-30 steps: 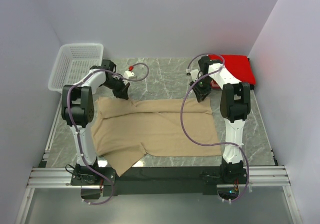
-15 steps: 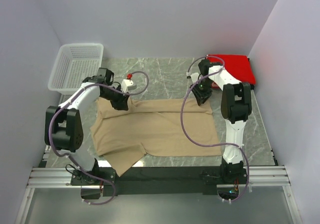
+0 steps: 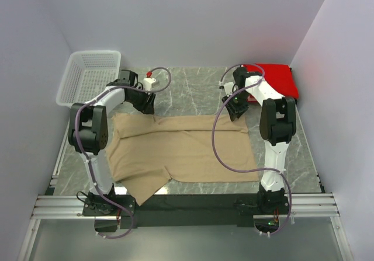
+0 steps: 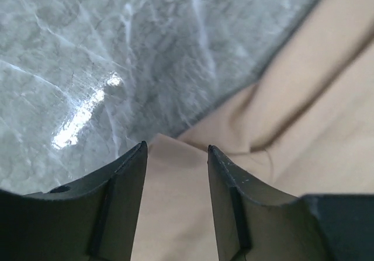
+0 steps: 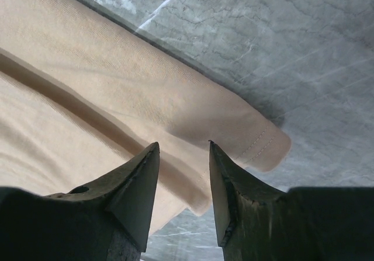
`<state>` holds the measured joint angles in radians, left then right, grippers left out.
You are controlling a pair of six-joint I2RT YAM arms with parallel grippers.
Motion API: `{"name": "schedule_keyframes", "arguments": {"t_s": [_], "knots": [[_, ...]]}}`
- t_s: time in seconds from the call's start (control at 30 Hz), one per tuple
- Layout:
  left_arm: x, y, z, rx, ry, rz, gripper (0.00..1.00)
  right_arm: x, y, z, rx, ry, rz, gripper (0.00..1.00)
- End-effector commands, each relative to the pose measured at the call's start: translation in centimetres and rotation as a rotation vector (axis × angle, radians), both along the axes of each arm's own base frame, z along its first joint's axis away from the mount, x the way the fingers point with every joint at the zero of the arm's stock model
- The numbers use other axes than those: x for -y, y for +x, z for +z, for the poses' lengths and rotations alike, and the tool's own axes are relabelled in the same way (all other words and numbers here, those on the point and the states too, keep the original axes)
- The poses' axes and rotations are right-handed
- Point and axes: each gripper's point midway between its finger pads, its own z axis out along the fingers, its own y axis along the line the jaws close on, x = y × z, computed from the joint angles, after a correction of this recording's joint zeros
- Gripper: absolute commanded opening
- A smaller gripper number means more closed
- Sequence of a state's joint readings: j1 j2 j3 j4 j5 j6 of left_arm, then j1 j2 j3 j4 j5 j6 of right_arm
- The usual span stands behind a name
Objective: Fold and stack the t-shirts
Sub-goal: Fold the tshirt
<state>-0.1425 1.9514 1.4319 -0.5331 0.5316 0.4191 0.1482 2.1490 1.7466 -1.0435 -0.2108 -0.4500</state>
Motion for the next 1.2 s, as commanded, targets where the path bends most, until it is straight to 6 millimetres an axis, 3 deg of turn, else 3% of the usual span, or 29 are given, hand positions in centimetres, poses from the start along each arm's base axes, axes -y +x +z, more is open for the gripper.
{"name": "schedule_keyframes", "arguments": {"t_s": [0.0,0.2,0.27,0.3,0.43,0.57,0.7,0.77,0.8,0.9,1.07,1.1,1.17], "knots": [[-0.3,2.1,-0.5,0.006,0.011,0.060,0.51,-0.1,1.2,1.5,0.053,0.012,-0.016,0.47],[-0.4,2.5,-2.3,-0.019,0.025,0.068,0.49,0.0,1.1,1.1,0.045,0.012,-0.016,0.47],[-0.4,2.6,-2.5,-0.023,0.022,0.066,0.43,0.0,1.1,1.0,0.041,0.013,-0.022,0.46],[-0.4,2.6,-2.3,-0.021,0.018,0.065,0.32,-0.1,1.1,1.0,0.041,0.013,-0.019,0.46],[-0.2,2.3,-0.4,0.020,-0.016,0.048,0.14,-0.1,1.0,0.9,0.038,0.015,-0.020,0.46],[-0.2,1.3,1.5,0.051,-0.024,0.036,0.13,-0.1,1.0,1.0,0.038,0.013,-0.020,0.46],[-0.5,-0.1,2.5,0.071,-0.021,0.034,0.23,0.1,0.9,1.1,0.037,0.010,-0.021,0.46],[-0.5,-0.6,2.4,0.062,-0.022,0.035,0.15,0.1,0.8,0.9,0.034,0.007,-0.016,0.45],[-0.5,-0.7,2.6,0.063,-0.026,0.036,0.01,0.1,0.6,1.0,0.032,0.007,-0.016,0.45],[-0.3,-1.6,3.2,0.060,-0.038,0.020,0.01,0.1,0.6,1.0,0.031,0.005,-0.014,0.45],[0.3,-6.4,3.5,0.000,-0.073,-0.045,0.01,0.3,0.4,1.2,0.036,-0.003,-0.006,0.45],[0.2,-8.6,3.2,-0.034,-0.069,-0.055,0.01,0.4,0.2,1.2,0.038,-0.005,-0.006,0.45],[0.6,-11.1,2.9,-0.043,-0.054,-0.096,0.01,0.4,0.0,1.2,0.040,-0.005,-0.003,0.44]]}}
